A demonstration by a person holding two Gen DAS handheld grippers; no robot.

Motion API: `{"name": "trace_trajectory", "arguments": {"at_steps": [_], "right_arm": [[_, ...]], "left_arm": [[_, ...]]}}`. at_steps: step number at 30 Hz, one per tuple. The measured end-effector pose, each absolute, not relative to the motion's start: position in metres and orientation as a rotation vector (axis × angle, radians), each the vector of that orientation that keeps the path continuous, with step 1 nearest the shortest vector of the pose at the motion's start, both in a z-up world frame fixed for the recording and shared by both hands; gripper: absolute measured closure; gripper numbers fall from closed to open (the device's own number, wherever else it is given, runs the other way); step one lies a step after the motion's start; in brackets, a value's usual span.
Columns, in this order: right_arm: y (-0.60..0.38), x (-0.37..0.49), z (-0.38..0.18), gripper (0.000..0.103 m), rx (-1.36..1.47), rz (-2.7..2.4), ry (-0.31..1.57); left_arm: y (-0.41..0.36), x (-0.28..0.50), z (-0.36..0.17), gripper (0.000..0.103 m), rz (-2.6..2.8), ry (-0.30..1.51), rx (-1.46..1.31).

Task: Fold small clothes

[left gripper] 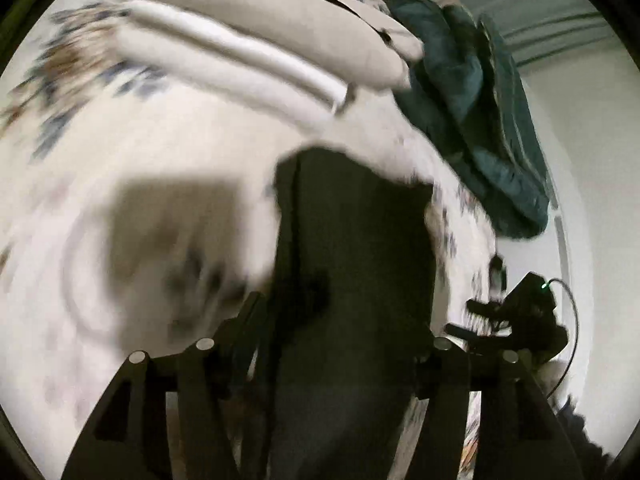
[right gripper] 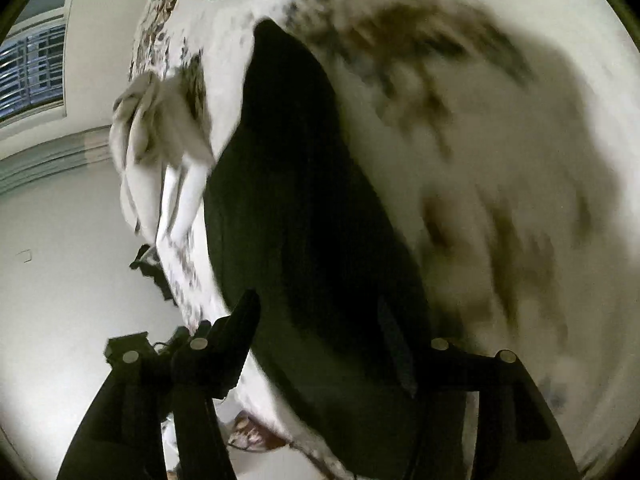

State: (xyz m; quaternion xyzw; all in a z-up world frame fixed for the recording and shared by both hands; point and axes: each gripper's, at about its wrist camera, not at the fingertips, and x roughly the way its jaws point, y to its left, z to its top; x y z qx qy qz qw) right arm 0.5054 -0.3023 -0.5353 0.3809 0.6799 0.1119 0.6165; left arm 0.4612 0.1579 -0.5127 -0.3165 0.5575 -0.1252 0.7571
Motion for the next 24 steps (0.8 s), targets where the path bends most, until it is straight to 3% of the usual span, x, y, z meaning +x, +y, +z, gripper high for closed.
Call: {"name": "trace_trajectory", "arguments": {"at_steps": [6, 11, 21, 24], "right_arm": [[-0.304, 0.364, -0.527, 0.04, 0.669, 0.204, 1.656], [-0.304, 0.254, -0.569, 0.04, 0.679, 0.179, 1.762], [-0.277, 0.182, -0.611, 0.042, 0.663, 0.14, 1.747], [-0.262, 0.181, -0.611, 0.049, 0.622, 0.124, 1.731]], "left_arm": [[0.123, 0.31, -0.519, 0.046, -0.189, 1.369, -0.59], [0.087, 0.23, -0.555, 0.046, -0.125, 1.479, -0.544], [0.087, 0.208, -0.562, 0.048, -0.018, 1.366, -0.497], [0.095, 0.221, -0.558, 0.051, -0.007, 1.312, -0.457]]}}
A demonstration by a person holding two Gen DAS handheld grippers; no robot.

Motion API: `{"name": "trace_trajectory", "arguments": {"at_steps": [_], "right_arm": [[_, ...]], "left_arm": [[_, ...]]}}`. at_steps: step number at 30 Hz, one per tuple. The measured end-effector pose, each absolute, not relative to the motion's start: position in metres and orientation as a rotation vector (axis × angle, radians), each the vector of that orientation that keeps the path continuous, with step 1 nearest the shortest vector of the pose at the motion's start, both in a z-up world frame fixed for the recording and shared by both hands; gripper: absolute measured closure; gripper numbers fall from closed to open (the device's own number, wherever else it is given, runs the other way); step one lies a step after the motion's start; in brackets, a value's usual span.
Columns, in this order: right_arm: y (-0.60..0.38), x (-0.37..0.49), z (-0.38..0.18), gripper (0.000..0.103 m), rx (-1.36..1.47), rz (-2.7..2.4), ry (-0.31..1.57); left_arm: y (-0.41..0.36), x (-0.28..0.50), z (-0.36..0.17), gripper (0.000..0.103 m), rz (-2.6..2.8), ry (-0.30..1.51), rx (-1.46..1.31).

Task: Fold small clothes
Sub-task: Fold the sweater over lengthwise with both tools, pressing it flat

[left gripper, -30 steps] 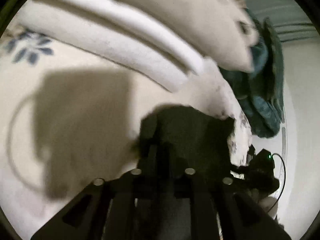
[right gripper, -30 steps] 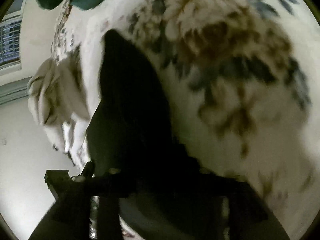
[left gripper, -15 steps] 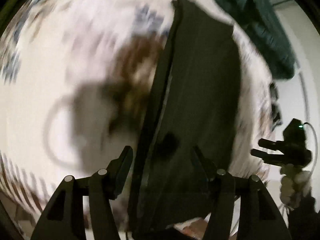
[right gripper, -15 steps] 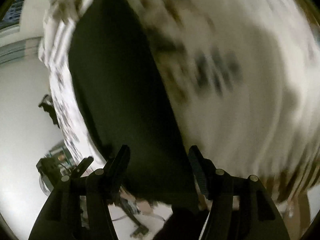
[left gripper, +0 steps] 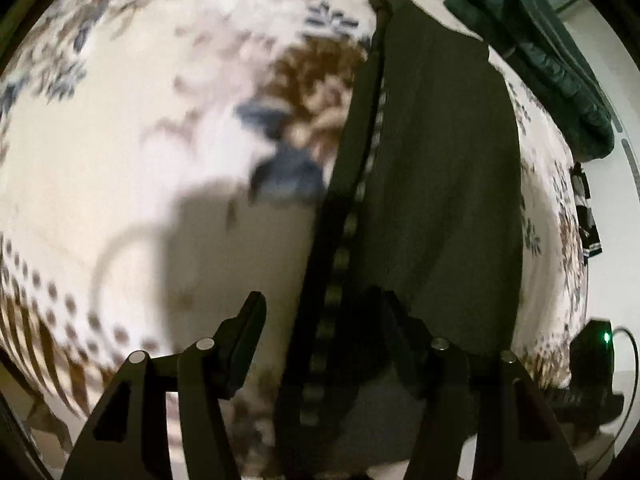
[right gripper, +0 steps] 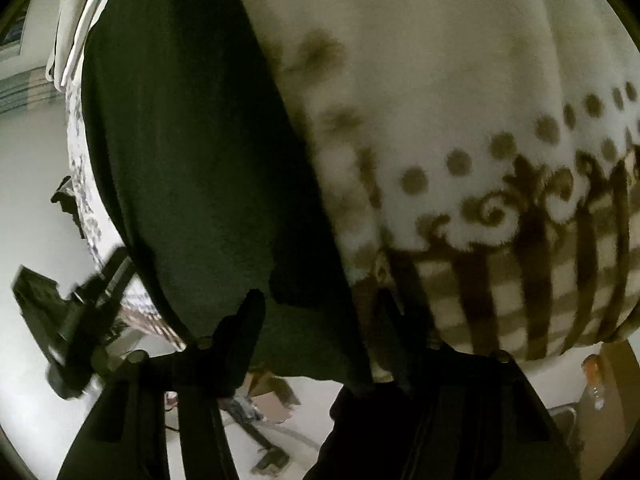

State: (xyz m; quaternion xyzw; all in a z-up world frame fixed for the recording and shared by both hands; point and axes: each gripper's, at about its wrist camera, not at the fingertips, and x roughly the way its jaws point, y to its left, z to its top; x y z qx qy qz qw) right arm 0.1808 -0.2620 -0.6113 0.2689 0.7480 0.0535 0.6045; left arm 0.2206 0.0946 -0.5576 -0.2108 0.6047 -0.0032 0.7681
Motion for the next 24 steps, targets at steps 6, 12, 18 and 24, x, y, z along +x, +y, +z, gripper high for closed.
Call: {"name": "trace_trajectory", "arguments": {"at_steps": [6, 12, 18, 24], "right_arm": [[-0.25, 0.173, -0.611, 0.088, 0.551, 0.105, 1.705], [-0.255, 0.166, -0.604, 0.093, 0.513, 0.089, 1.669], [-0.255, 0.172, -0.612, 0.08, 0.555, 0.137, 1.742], [-0.275, 0.167, -0.631, 0.066, 0.668, 0.218, 1.808]], "left_arm": [[0.087, 0.238, -0.571, 0.099, -0.025, 1.306, -0.381], [0.096, 0.226, -0.57, 0.099, -0.062, 1.313, -0.347], [0.111, 0.208, -0.565, 0.09, -0.116, 1.395, -0.552], [0.086, 0.154, -0.578, 0.072, -0.18, 1.44, -0.598]]}}
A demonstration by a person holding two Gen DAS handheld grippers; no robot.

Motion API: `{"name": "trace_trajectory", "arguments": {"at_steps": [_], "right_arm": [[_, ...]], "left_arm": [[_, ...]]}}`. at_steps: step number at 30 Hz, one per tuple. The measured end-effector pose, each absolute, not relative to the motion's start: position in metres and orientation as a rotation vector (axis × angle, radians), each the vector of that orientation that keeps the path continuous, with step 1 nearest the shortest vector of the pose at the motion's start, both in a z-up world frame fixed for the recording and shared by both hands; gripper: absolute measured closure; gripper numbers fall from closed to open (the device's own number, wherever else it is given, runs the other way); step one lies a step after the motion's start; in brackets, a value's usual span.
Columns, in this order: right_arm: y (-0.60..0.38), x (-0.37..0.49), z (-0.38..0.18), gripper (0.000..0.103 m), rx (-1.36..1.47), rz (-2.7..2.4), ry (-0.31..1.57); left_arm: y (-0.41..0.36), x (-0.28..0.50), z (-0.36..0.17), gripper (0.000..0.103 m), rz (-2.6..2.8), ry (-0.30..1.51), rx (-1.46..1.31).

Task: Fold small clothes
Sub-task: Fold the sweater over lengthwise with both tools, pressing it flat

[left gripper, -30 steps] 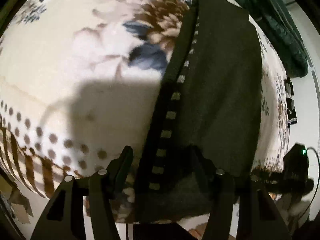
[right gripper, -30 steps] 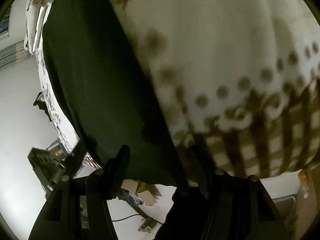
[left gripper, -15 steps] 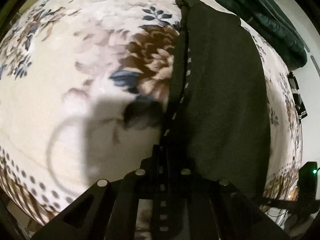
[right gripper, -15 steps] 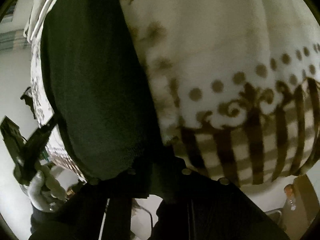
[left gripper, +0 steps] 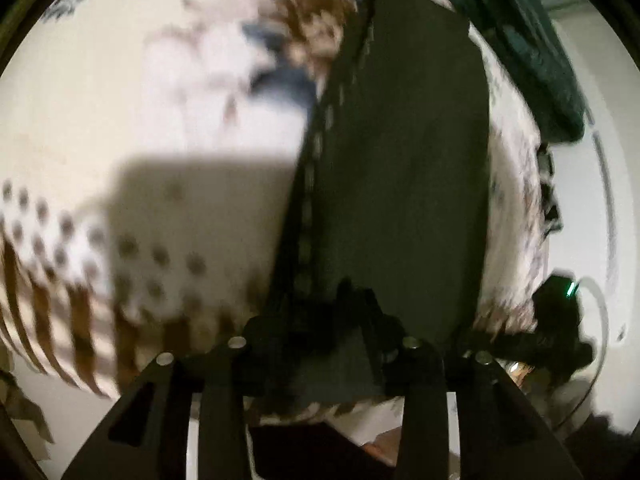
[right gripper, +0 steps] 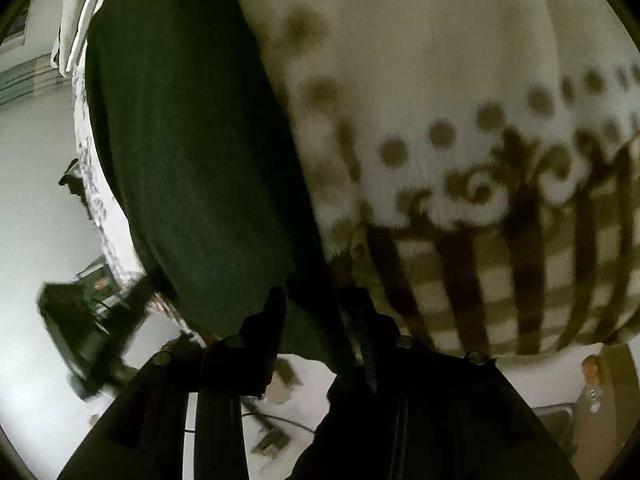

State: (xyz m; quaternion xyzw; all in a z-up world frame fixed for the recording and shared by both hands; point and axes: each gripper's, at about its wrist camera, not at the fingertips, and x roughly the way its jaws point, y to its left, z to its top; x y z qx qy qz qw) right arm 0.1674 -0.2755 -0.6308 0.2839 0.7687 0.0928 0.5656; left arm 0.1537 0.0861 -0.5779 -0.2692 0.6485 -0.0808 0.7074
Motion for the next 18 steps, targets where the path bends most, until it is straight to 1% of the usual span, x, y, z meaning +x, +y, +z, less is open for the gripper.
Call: {"name": "trace_trajectory", "arguments": {"at_steps": [1, 2, 3, 4, 5, 8, 10, 11, 12, 13, 14, 15, 16, 18], "right_arm": [[-0.277, 0.166, -0.636, 0.066, 0.686, 0.219, 1.822], [-0.276, 0.166, -0.639, 0.066, 0.7, 0.222, 1.829], [-0.277, 0.164, -0.642, 0.066, 0.721, 0.224, 1.835], [-0.28, 0.163, -0.642, 0.072, 0.732, 0.218, 1.826], [-0.282, 0.161, -0.64, 0.096, 0.741, 0.213, 1.803], [-0.288, 0.157, -0.635, 0.096, 0.698, 0.231, 1.764], [-0.285, 0.159, -0.638, 0.096, 0.717, 0.26, 1.794], [-0.285, 0.158, -0.64, 0.09, 0.734, 0.258, 1.811], [-0.289, 0.16, -0.645, 0.085, 0.77, 0.245, 1.843], [-0.291, 0.16, -0.647, 0.078, 0.788, 0.246, 1.854], [-0.294, 0.162, -0.65, 0.072, 0.808, 0.258, 1.865], [-0.295, 0.162, -0.654, 0.07, 0.822, 0.282, 1.874], [-0.297, 0.162, -0.657, 0.068, 0.833, 0.307, 1.882], [-0.294, 0.161, -0.669, 0.068, 0.856, 0.367, 1.91]], "left_arm": [[0.079, 0.15, -0.58, 0.073, -0.169, 1.447, -0.57], [0.071, 0.146, -0.582, 0.094, -0.147, 1.452, -0.527], [0.065, 0.141, -0.583, 0.099, -0.13, 1.453, -0.502], [0.066, 0.137, -0.581, 0.099, -0.102, 1.431, -0.517], [0.072, 0.132, -0.579, 0.099, -0.067, 1.402, -0.554], [0.094, 0.125, -0.584, 0.099, -0.053, 1.379, -0.667], [0.099, 0.126, -0.587, 0.095, -0.07, 1.384, -0.678], [0.101, 0.129, -0.59, 0.095, -0.095, 1.404, -0.707], [0.104, 0.128, -0.592, 0.092, -0.111, 1.418, -0.732], [0.107, 0.129, -0.594, 0.089, -0.104, 1.431, -0.746], [0.11, 0.129, -0.594, 0.085, -0.12, 1.424, -0.775], [0.112, 0.128, -0.595, 0.076, -0.138, 1.419, -0.796], [0.114, 0.128, -0.599, 0.071, -0.146, 1.418, -0.814], [0.115, 0.127, -0.608, 0.062, -0.176, 1.427, -0.851]]}}
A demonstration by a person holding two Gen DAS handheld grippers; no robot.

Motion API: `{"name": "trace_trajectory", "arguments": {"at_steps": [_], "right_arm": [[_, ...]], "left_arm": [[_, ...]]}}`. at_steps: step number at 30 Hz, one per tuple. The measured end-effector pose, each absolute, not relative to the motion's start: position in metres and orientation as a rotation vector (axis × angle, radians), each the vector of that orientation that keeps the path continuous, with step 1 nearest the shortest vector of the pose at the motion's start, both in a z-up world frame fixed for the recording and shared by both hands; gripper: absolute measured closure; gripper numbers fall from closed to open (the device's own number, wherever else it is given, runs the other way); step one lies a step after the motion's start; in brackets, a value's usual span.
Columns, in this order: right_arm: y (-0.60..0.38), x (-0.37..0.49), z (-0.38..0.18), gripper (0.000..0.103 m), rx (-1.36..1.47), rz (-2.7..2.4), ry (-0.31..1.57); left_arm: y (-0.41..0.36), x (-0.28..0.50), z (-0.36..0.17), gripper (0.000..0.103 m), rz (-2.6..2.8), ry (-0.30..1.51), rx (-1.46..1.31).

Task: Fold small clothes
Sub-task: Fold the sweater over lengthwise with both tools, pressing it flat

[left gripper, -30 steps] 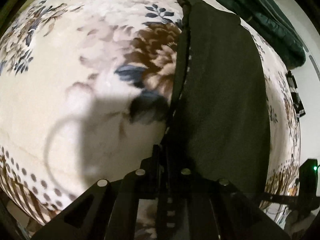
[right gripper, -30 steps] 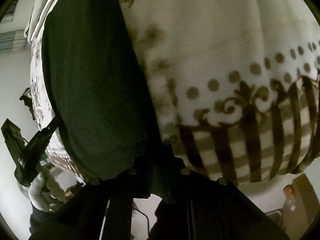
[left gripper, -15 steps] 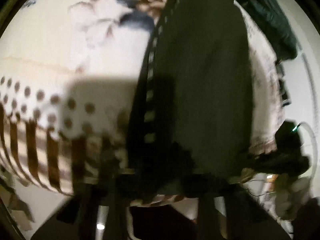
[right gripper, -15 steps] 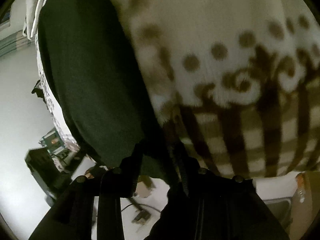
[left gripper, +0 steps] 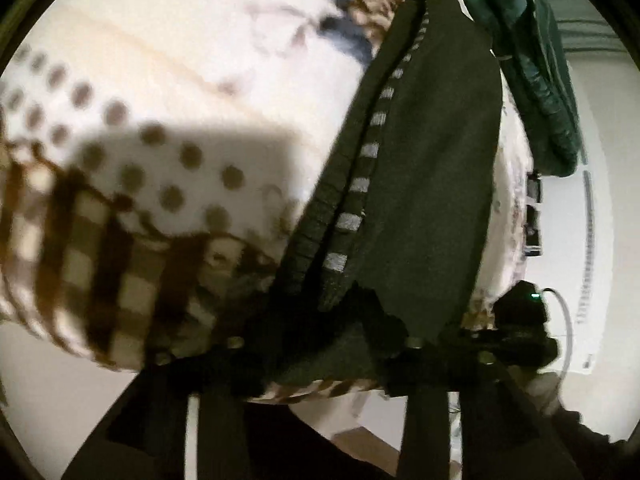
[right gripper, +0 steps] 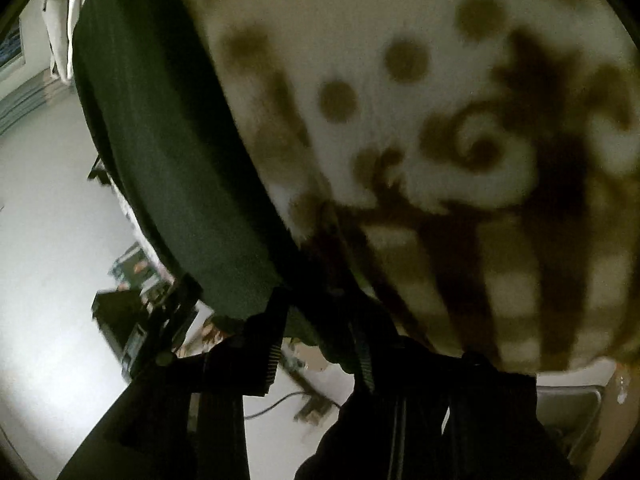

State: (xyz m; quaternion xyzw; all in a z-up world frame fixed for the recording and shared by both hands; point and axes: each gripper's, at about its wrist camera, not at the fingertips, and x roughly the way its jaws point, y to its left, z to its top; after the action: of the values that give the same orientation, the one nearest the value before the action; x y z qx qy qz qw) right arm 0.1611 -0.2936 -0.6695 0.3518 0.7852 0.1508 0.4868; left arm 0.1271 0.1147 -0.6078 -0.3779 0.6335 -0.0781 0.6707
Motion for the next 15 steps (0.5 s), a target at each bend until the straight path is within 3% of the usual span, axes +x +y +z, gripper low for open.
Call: {"name": "trace_trajectory", "arguments": {"at_steps": [3, 5, 11, 15], "right_arm": [[-0.289, 0.161, -0.679, 0.066, 0.897, 0.405, 1.912], [-0.291, 0.163, -0.681, 0.059, 0.928, 0.419, 1.902], [-0.287, 0.157, -0.673, 0.059, 0.934, 0.431, 1.894], [-0.287, 0.159, -0.671, 0.059, 0.928, 0.43, 1.898]], "left_arm": [[0.108, 0.134, -0.615, 0.054, -0.197, 1.445, -0.805], [0.107, 0.135, -0.615, 0.047, -0.205, 1.444, -0.796], [0.104, 0.126, -0.582, 0.044, -0.133, 1.437, -0.635], [0.112, 0.124, -0.606, 0.04, -0.118, 1.468, -0.672]]}}
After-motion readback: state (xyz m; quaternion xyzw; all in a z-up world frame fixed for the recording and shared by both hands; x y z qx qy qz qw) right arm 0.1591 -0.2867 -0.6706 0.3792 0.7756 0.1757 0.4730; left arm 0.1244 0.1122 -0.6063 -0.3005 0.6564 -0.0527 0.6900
